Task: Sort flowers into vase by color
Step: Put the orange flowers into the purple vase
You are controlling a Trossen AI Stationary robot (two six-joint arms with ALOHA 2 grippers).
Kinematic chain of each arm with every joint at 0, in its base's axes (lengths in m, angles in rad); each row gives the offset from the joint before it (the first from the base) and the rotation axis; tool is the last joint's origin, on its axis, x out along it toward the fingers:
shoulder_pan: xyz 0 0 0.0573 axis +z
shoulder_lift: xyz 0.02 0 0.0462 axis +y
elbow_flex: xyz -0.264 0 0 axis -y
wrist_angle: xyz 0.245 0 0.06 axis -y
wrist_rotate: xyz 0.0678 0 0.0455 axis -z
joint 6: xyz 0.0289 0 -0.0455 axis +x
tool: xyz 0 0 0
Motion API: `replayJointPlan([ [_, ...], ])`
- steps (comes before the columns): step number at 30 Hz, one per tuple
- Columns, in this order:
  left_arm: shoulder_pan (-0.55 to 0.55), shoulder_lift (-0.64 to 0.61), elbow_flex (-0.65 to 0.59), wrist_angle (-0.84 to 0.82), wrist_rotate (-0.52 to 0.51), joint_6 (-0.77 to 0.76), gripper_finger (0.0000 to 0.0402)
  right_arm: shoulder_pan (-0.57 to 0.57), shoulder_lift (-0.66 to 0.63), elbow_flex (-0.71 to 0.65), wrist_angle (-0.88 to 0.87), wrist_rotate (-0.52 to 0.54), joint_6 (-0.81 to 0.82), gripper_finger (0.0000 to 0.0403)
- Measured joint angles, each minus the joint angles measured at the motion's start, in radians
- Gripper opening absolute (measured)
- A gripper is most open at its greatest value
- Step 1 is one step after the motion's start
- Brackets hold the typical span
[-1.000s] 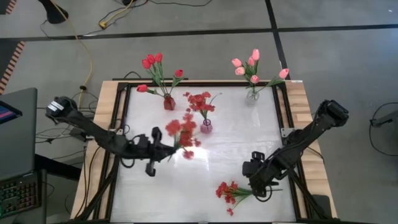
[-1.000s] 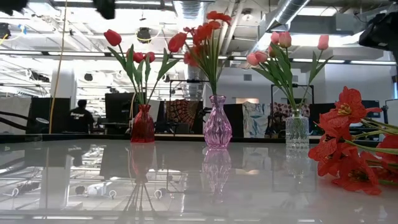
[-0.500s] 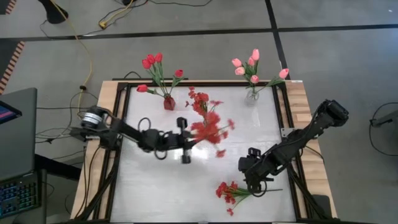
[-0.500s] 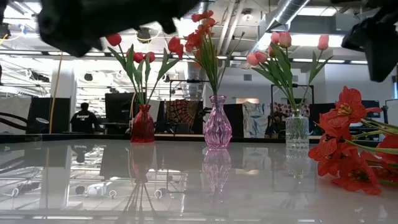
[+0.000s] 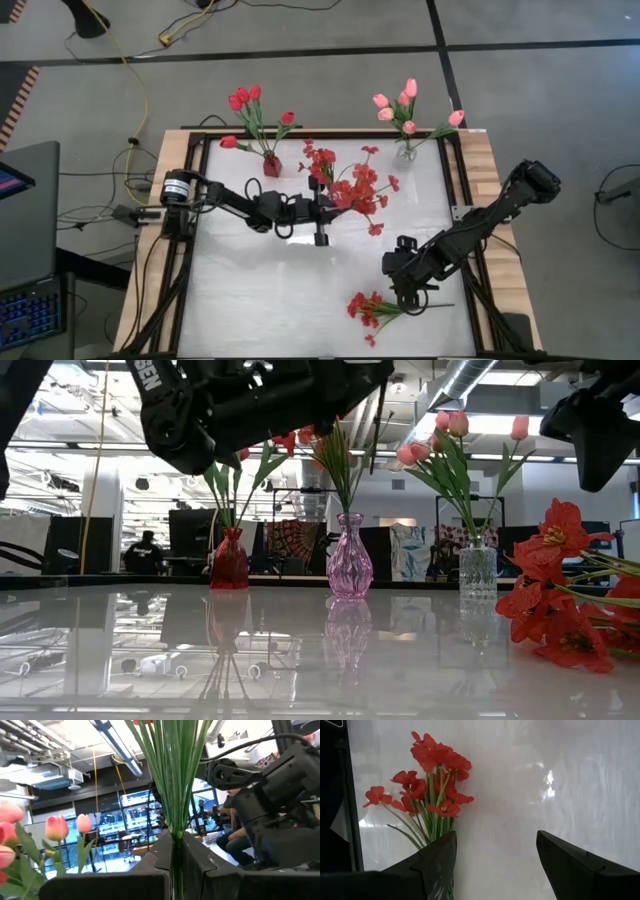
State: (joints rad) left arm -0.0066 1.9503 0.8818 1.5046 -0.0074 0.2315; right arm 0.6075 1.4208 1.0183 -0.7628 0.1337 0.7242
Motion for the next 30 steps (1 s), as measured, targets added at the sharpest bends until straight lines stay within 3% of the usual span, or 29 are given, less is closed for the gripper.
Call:
replayJointPlan([
  [9,0.041,0.0,0.0,-0.116,-0.015,0.01,0.0003,0.001,0.0,0.0,0.0,0.0,-0.029,0.0302],
  [30,0.066,0.0,0.0,-0.161,-0.139,0.11,0.0003,0.007,0.0,0.0,0.0,0.0,-0.028,0.0302],
])
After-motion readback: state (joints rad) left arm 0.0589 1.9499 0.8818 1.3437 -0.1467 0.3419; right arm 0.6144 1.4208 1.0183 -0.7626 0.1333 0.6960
